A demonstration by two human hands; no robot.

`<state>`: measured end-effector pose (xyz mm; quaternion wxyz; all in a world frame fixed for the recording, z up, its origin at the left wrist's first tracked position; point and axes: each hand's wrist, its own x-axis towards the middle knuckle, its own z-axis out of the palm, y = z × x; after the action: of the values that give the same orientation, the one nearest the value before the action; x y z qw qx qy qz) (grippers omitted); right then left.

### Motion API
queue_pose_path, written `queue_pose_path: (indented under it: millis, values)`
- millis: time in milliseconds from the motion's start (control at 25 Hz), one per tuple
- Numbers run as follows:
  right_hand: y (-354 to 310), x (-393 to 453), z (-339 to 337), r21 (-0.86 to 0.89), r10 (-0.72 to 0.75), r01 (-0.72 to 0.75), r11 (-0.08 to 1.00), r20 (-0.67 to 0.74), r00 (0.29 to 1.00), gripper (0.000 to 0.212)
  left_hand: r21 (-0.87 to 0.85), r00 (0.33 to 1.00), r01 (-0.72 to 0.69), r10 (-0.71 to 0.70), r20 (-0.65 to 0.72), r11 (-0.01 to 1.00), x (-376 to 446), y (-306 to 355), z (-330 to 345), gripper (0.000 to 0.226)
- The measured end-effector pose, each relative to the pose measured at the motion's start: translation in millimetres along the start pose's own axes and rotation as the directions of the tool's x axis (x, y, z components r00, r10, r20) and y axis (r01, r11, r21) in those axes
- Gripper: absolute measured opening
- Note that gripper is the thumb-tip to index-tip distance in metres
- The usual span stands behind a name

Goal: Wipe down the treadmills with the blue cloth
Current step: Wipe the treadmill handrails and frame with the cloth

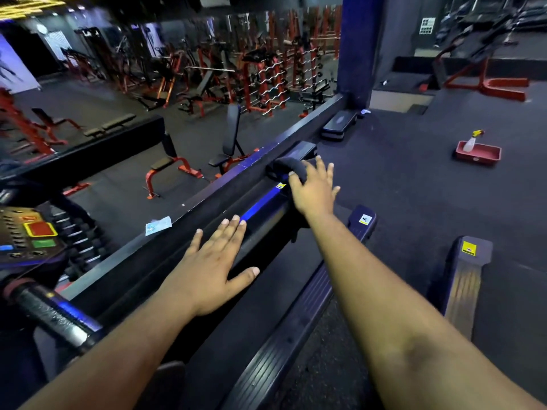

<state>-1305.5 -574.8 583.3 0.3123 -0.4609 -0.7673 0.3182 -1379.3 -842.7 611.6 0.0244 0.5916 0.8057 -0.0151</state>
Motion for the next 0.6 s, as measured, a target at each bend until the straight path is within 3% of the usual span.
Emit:
queue_pose_path:
  millis: [120,240,320,400,520,600]
  values:
    - [-12.3,-76.6,14.8,0.064,-0.276,0.273,0.96,0.047,0.96,0.046,0.004,1.0,0.008,-0.008,-0.012,1.0,0.6,-0.3,0.4,0.093]
    - [-2.6,-89.4,7.8,-0.103,-0.428,0.45,0.887,0.178,0.886,0.05,0.028,0.998,0.025,-0.023,-0.05,0.999,-4.7,0.2,0.7,0.091]
    - [-6.4,-55.9,-1.0,-0.213,-0.327,0.366,0.906,0.195,0.925,0.052,0.045,0.994,0.064,-0.059,-0.095,0.997,-15.7,-0.6,-1.1,0.089]
    - [-21.8,-50.7,-2.6,-0.183,-0.168,0.2,0.963,0.174,0.97,0.052,0.048,0.989,0.102,-0.097,-0.111,0.994,-33.6,-2.3,-2.3,0.09]
    - [-31.2,-121.6,18.9,-0.019,-0.278,0.281,0.959,0.107,0.955,0.053,0.089,0.982,0.159,-0.148,-0.12,0.983,-74.2,-8.1,4.4,0.096]
    - [-39.0,-187.2,30.0,0.074,-0.433,0.427,0.901,0.147,0.889,0.058,0.124,0.971,0.208,-0.19,-0.142,0.97,-111.8,-16.9,11.0,0.102]
